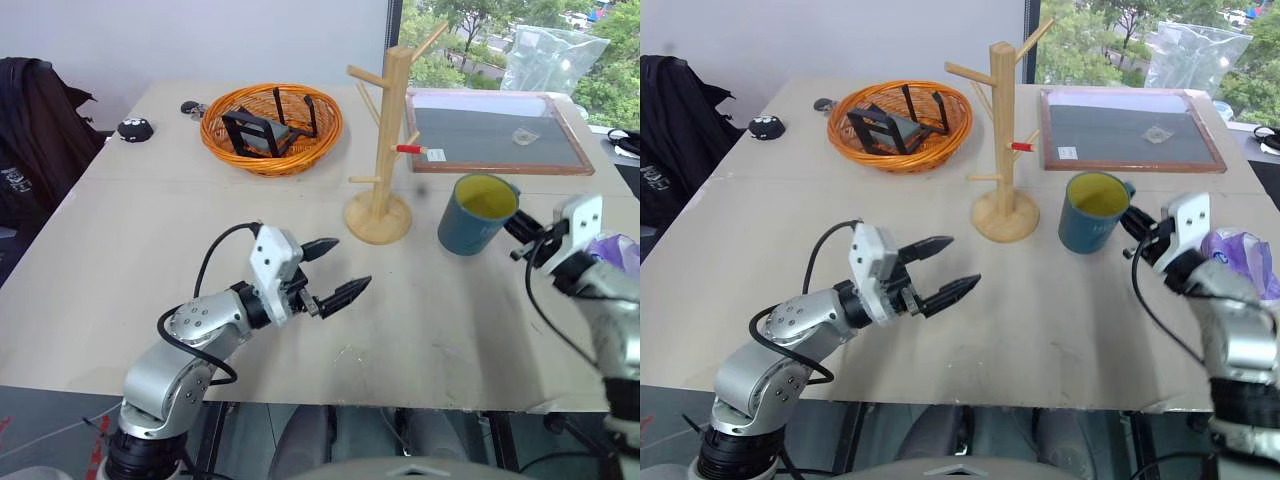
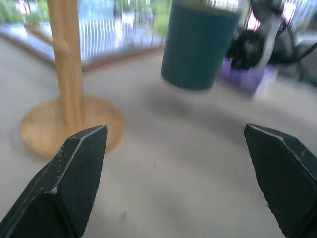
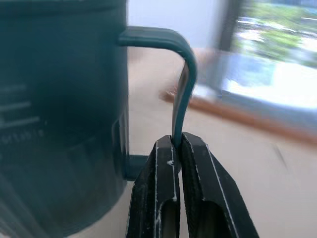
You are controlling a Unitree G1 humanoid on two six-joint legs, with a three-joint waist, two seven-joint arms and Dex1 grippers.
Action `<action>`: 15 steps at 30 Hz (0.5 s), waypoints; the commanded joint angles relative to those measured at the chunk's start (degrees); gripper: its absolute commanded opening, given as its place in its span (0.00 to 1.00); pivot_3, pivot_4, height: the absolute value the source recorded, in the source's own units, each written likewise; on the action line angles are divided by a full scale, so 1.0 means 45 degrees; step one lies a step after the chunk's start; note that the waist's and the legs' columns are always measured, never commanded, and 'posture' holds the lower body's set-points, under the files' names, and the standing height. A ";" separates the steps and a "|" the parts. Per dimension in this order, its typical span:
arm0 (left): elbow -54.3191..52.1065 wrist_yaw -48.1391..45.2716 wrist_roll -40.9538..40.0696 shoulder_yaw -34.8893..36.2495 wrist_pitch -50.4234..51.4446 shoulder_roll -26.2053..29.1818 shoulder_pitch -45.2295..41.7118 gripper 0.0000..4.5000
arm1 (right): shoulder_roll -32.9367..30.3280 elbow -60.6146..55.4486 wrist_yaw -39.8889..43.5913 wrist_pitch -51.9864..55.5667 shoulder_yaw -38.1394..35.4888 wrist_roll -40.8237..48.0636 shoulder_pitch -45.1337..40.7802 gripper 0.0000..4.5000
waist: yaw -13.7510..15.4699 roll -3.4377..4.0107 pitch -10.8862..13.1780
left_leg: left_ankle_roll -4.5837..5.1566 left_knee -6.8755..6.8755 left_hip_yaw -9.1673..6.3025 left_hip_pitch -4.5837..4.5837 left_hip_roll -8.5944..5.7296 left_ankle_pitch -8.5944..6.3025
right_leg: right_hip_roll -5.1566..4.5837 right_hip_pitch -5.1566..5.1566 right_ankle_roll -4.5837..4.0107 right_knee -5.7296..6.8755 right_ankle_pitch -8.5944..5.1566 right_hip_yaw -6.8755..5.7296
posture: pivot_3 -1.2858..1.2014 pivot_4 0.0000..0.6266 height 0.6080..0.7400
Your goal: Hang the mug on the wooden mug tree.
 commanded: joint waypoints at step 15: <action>-0.2070 0.1433 -0.0960 0.1287 -0.1648 -0.0541 0.1889 1.00 | -0.1613 0.1782 0.4255 0.2821 0.3746 -0.1559 -0.6973 0.01 | 0.0093 -0.0019 0.0017 | -0.0063 0.0028 -0.0043 -0.0161 -0.0010 0.0037 | -0.0023 -0.0111 -0.0001 -0.0013 0.0002 -0.0049 | 0.52 0.24 0.98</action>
